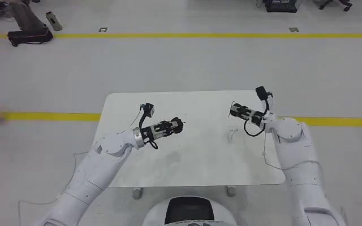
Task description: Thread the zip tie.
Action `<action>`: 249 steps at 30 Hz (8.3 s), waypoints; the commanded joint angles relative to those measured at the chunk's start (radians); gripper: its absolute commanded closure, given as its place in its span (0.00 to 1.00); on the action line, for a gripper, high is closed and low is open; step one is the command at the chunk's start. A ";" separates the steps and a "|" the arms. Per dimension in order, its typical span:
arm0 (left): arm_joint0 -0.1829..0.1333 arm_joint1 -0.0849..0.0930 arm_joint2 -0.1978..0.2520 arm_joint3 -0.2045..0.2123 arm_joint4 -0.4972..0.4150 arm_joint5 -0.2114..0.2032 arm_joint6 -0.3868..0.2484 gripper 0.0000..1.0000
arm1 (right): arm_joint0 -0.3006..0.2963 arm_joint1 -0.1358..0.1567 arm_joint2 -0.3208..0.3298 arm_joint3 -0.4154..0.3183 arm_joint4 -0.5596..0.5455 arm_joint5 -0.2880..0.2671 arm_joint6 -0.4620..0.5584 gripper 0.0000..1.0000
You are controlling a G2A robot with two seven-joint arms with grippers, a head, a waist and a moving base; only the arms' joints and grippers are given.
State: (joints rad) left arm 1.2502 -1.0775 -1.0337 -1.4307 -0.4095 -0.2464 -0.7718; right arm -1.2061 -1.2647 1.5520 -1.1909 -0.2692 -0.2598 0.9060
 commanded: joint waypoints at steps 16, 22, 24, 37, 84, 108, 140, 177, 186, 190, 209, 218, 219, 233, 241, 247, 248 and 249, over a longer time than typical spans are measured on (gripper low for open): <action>0.000 0.000 0.000 0.000 0.000 0.000 0.000 1.00 | -0.036 0.000 0.024 -0.012 0.207 -0.080 -0.069 1.00; 0.000 0.000 0.000 0.000 0.000 0.000 0.000 1.00 | -0.099 0.003 0.048 -0.136 0.377 -0.080 -0.036 1.00; 0.000 0.000 0.000 0.000 0.000 0.000 0.000 1.00 | -0.116 0.001 0.056 -0.167 0.434 -0.080 -0.018 1.00; 0.000 0.000 0.000 0.000 0.000 0.000 0.000 1.00 | -0.134 -0.003 0.060 -0.192 0.486 -0.080 -0.016 1.00; 0.000 0.000 0.000 0.000 0.000 0.000 0.000 1.00 | -0.239 -0.097 0.189 -0.273 0.806 -0.080 0.252 1.00; 0.000 0.000 0.000 0.000 0.000 0.000 0.000 1.00 | -0.277 -0.135 0.168 -0.377 0.613 -0.080 0.195 1.00; 0.006 -0.005 0.034 -0.021 0.018 0.034 0.020 1.00 | -0.346 -0.160 0.092 -0.501 0.261 -0.080 -0.039 1.00; -0.013 -0.045 0.126 -0.002 -0.106 0.121 0.175 1.00 | -0.393 -0.096 -0.068 -0.509 0.023 -0.080 -0.351 1.00; -0.020 -0.050 0.129 -0.002 -0.116 0.126 0.170 1.00 | -0.386 -0.063 -0.139 -0.483 0.064 -0.080 -0.446 1.00; -0.020 -0.050 0.129 -0.002 -0.116 0.126 0.170 1.00 | -0.386 -0.063 -0.139 -0.483 0.064 -0.080 -0.446 1.00; -0.015 -0.050 0.125 -0.040 -0.091 0.174 0.203 1.00 | -0.364 -0.052 -0.223 -0.450 0.017 -0.080 -0.579 1.00; -0.012 -0.051 0.127 -0.047 -0.073 0.172 0.220 1.00 | -0.364 -0.051 -0.227 -0.459 -0.023 -0.080 -0.606 1.00; -0.010 -0.051 0.126 -0.048 -0.081 0.178 0.223 1.00 | -0.365 -0.051 -0.232 -0.462 -0.038 -0.080 -0.622 1.00; 0.001 -0.041 0.089 -0.075 -0.043 0.212 0.241 1.00 | -0.354 -0.039 -0.271 -0.461 -0.003 -0.080 -0.668 1.00; 0.025 -0.026 0.038 -0.118 -0.016 0.231 0.236 1.00 | -0.349 -0.028 -0.282 -0.458 0.018 -0.080 -0.661 1.00; 0.026 -0.025 0.036 -0.122 -0.005 0.232 0.234 1.00 | -0.349 -0.028 -0.282 -0.458 0.018 -0.080 -0.661 1.00; 0.026 -0.025 0.036 -0.122 -0.005 0.232 0.234 1.00 | -0.349 -0.028 -0.282 -0.458 0.018 -0.080 -0.661 1.00; 0.026 -0.025 0.036 -0.122 -0.005 0.232 0.234 1.00 | -0.349 -0.028 -0.282 -0.458 0.018 -0.080 -0.661 1.00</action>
State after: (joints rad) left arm 1.2762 -1.1022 -0.9979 -1.5525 -0.4150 -0.0144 -0.5379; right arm -1.5556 -1.2922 1.2702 -1.6494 -0.2516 -0.3400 0.2451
